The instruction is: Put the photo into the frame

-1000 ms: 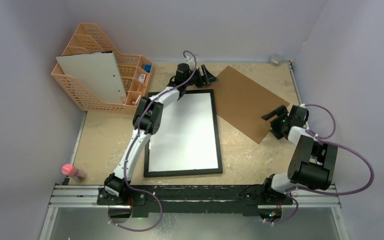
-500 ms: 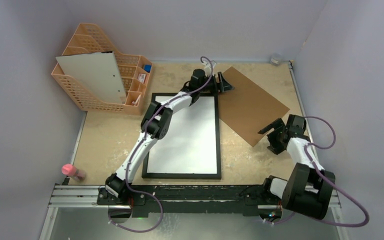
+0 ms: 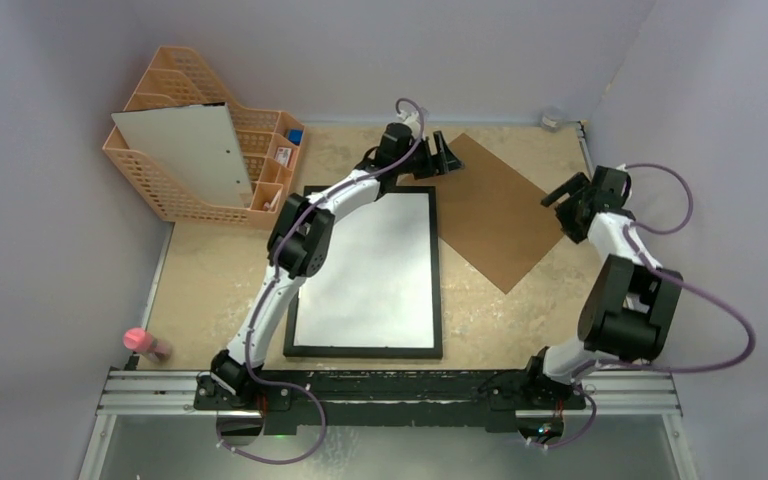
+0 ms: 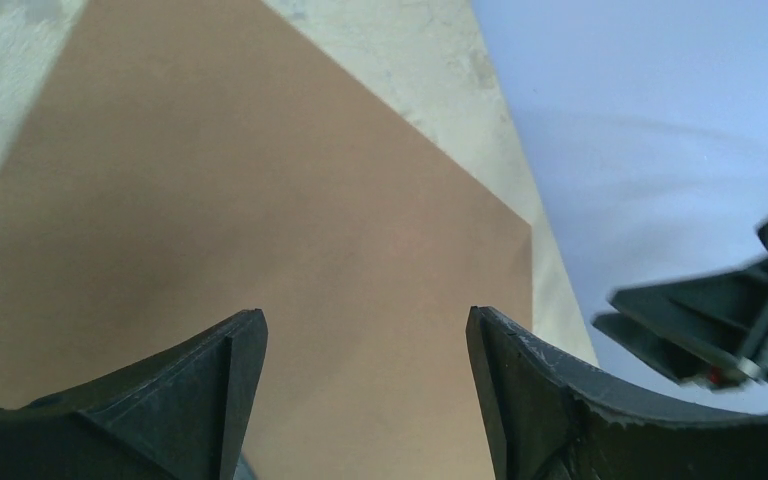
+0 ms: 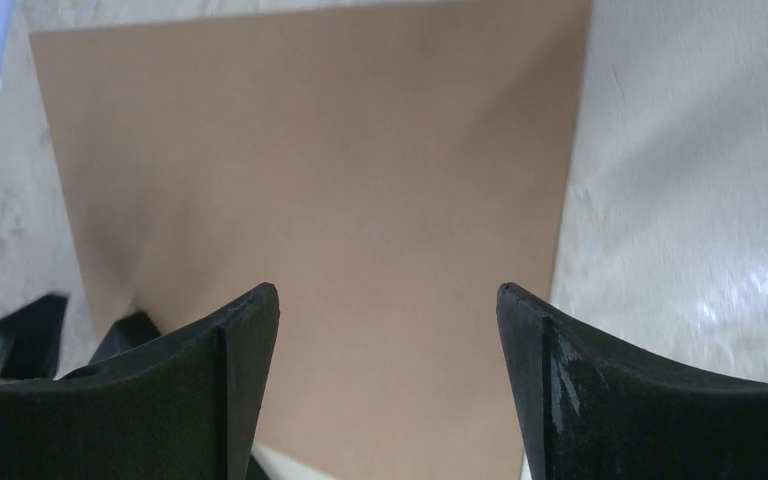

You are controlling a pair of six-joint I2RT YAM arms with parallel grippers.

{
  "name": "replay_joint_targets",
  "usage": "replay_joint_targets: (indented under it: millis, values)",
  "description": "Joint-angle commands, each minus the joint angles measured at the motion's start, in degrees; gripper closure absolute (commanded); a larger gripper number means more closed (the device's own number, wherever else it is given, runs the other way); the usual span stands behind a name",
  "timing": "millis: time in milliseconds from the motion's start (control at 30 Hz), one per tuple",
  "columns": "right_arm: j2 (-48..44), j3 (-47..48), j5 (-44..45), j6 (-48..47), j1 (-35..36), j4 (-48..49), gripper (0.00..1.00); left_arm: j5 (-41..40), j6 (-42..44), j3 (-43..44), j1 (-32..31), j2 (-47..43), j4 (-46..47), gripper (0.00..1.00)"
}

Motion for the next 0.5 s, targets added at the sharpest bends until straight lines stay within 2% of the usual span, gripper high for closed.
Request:
replay_joint_targets:
  millis: [0, 100, 167, 300, 367, 467]
  values:
    - [8.2, 8.2, 2.1, -3.9, 0.5, 1.6, 0.18, -3.7, 3.3, -0.7, -3.1, -8.6, -3.2, 0.24]
    - [12.9, 12.8, 1.9, -4.1, 1.0, 2.9, 0.18, -6.4, 1.7, -2.3, -4.8, -11.2, -7.1, 0.25]
    - [16.8, 16.7, 1.3, -5.0, 1.5, 3.5, 0.18, -8.8, -0.7, -6.4, -6.7, -13.7, -10.2, 0.27]
    - [25.9, 28.2, 4.1, -9.4, 4.5, 0.0, 0.18, -17.3, -3.8, -12.2, -11.6, -18.0, -18.6, 0.27]
    - [29.9, 33.3, 5.8, -12.1, 5.7, -2.1, 0.17, -21.4, -5.0, -12.7, -14.1, -18.3, -23.6, 0.27]
    - [35.3, 38.1, 6.1, -16.8, 6.4, -3.7, 0.17, -23.3, -6.1, -12.3, -15.9, -16.7, -27.7, 0.27]
